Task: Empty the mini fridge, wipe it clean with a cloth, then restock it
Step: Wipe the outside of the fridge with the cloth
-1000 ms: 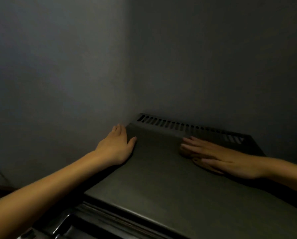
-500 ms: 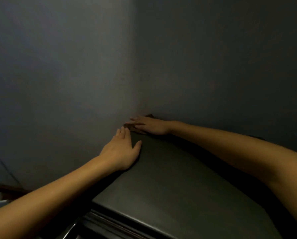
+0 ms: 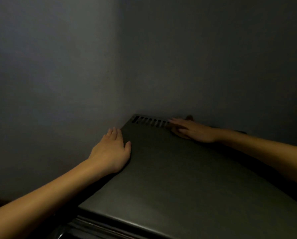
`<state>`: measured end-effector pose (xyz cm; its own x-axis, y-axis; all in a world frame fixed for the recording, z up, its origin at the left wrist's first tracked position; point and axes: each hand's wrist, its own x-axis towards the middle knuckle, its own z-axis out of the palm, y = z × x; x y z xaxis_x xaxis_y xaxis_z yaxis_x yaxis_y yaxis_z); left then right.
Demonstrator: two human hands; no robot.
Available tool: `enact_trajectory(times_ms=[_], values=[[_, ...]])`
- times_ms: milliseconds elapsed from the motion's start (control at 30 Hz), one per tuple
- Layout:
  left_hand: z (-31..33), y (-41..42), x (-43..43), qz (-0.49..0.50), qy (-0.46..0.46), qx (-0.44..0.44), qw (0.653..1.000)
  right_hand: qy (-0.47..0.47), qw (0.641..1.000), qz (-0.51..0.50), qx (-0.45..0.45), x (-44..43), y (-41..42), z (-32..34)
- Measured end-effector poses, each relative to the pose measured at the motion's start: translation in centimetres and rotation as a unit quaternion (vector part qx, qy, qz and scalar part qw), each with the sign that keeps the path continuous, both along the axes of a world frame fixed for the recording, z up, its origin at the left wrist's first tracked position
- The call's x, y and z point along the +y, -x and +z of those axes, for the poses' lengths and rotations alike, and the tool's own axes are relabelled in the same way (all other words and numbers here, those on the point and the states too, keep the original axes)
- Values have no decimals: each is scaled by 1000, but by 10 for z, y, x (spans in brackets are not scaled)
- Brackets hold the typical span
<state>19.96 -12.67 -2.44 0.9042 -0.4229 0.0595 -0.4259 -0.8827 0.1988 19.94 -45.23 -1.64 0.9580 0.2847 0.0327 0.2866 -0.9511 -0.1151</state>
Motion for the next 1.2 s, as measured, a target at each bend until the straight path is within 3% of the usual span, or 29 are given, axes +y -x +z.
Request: enact_trajectory(times_ms=[167, 333, 600, 833, 933, 1000, 1067, 1100, 1167, 1200], values=[[4, 0, 0, 1, -1, 11, 1000, 15, 1000, 10, -8, 94, -84, 18], [7, 5, 0, 2, -1, 7, 1000, 5, 1000, -5, 14, 136, -109, 22], [5, 6, 3, -4, 17, 11, 1000, -144, 988, -56, 12, 55, -35, 27], [4, 5, 6, -33, 42, 10, 999, -152, 983, -90, -50, 17, 44, 20], [5, 1, 7, -70, 62, 0, 996, -229, 958, -151, -89, 25, 74, 34], [6, -3, 4, -106, 121, -17, 987, -357, 904, -204, -120, 41, 92, 50], [13, -1, -3, -142, 265, 19, 954, -469, 849, -227, -93, 61, 108, 63], [21, 3, -9, -162, 358, 93, 915, -495, 835, -229, -64, 72, 114, 68], [37, 15, -20, -215, 490, 300, 790, -527, 824, -206, -18, 94, 126, 74], [44, 19, -26, -239, 503, 383, 737, -539, 821, -186, -9, 104, 130, 75]])
